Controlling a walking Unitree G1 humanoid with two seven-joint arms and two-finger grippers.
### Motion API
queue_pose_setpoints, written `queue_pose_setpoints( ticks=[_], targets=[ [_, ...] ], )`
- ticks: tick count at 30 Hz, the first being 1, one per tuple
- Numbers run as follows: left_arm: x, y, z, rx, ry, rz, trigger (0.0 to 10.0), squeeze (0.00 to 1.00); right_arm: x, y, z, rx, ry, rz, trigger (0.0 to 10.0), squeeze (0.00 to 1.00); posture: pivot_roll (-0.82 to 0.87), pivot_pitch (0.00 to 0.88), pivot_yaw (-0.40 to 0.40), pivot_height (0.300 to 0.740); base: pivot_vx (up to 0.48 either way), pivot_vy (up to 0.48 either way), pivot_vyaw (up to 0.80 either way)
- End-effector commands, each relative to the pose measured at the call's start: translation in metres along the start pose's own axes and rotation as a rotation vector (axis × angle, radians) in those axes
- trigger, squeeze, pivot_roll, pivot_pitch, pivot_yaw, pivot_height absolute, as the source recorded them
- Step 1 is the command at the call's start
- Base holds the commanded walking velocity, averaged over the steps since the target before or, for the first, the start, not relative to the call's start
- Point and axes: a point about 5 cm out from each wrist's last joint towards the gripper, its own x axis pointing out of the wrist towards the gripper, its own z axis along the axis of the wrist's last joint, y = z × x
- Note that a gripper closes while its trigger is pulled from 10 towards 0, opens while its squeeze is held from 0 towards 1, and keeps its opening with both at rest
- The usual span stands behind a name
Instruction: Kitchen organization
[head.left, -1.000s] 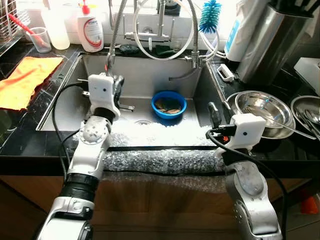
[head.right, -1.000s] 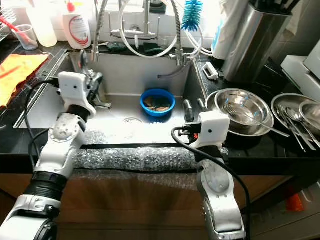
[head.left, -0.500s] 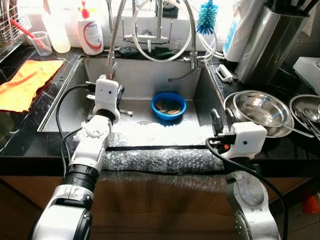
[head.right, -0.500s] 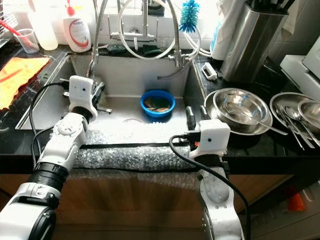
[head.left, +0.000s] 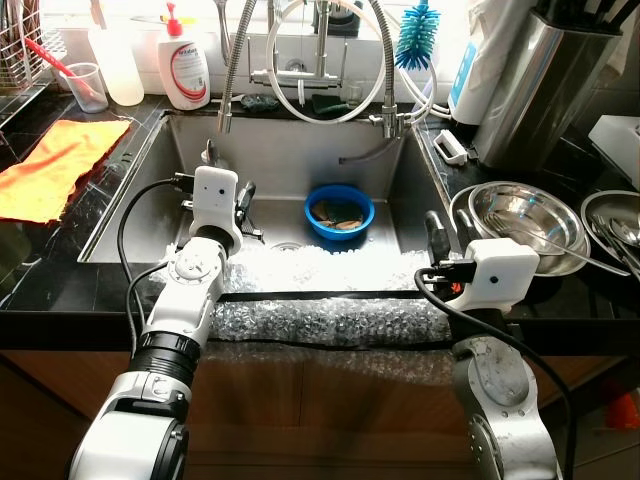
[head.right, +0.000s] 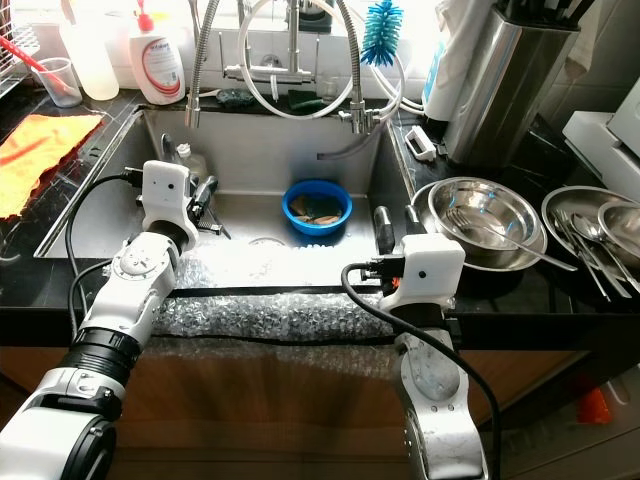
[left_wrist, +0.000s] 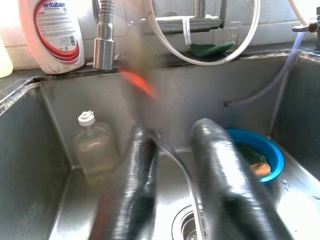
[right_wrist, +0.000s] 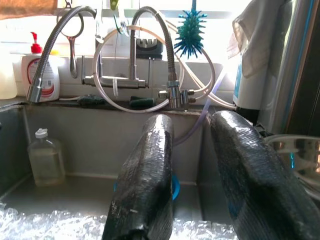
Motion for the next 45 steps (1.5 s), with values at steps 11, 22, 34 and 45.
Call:
queue_pose_setpoints(
  ticks=[11, 22, 34, 45],
  targets=[
    [-0.004, 0.009, 0.031, -0.014, -0.207, 0.07, 10.0, 0.0, 0.006, -0.003, 0.003, -0.009, -0.011, -0.015, 10.0, 0.0, -0.05, 0.022, -0.054, 0.74, 0.0, 0.0, 0.0],
    [-0.046, 0.041, 0.054, 0.124, -0.35, 0.084, 10.0, 0.0, 0.005, -0.018, 0.009, -0.048, -0.03, -0.064, 10.0, 0.0, -0.08, 0.027, -0.051, 0.74, 0.0, 0.0, 0.0],
    [-0.067, 0.038, 0.024, 0.108, -0.228, 0.107, 10.0, 0.0, 0.017, -0.062, 0.036, -0.063, -0.103, -0.262, 10.0, 1.0, -0.11, 0.022, -0.052, 0.74, 0.0, 0.0, 0.0],
    [-0.069, 0.035, 0.022, 0.111, -0.2, 0.095, 10.0, 0.0, 0.011, -0.1, 0.036, -0.095, -0.057, -0.502, 10.0, 0.0, -0.11, 0.042, -0.049, 0.74, 0.0, 0.0, 0.0]
  ],
)
